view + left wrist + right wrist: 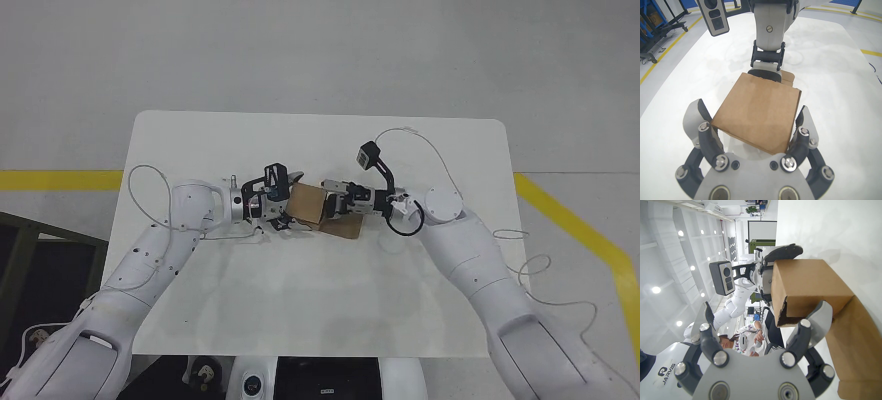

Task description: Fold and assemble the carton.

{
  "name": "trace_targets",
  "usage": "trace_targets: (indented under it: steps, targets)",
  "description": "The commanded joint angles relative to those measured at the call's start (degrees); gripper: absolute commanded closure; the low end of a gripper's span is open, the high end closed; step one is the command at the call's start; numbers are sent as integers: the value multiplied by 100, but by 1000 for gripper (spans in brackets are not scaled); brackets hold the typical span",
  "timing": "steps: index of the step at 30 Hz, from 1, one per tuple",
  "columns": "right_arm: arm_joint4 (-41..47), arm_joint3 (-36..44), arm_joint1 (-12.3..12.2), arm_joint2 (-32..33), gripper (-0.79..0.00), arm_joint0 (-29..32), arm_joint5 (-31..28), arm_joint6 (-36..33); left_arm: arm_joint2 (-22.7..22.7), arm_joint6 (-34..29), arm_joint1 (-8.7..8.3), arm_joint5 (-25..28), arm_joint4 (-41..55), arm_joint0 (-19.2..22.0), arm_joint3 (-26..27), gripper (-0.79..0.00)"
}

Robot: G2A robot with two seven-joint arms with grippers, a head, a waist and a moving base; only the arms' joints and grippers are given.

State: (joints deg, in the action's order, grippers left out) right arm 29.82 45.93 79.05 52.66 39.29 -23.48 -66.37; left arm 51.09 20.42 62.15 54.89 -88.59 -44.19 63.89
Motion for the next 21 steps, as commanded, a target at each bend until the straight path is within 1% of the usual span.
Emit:
trace_targets:
  steps: [1,5,21]
  targets:
    - [28,4,15,-20,-785,8,47,8,4,-1,-1,-1,2,-5,-6,-785]
    - [76,-54,56,-65,-785,-19,154,9,11,-19,-2,-14,-1,-9,-15,-785]
    - [255,-380,231,-206,-785,-207,174,-107,18,-60,2,10,20,-20,-25,-785]
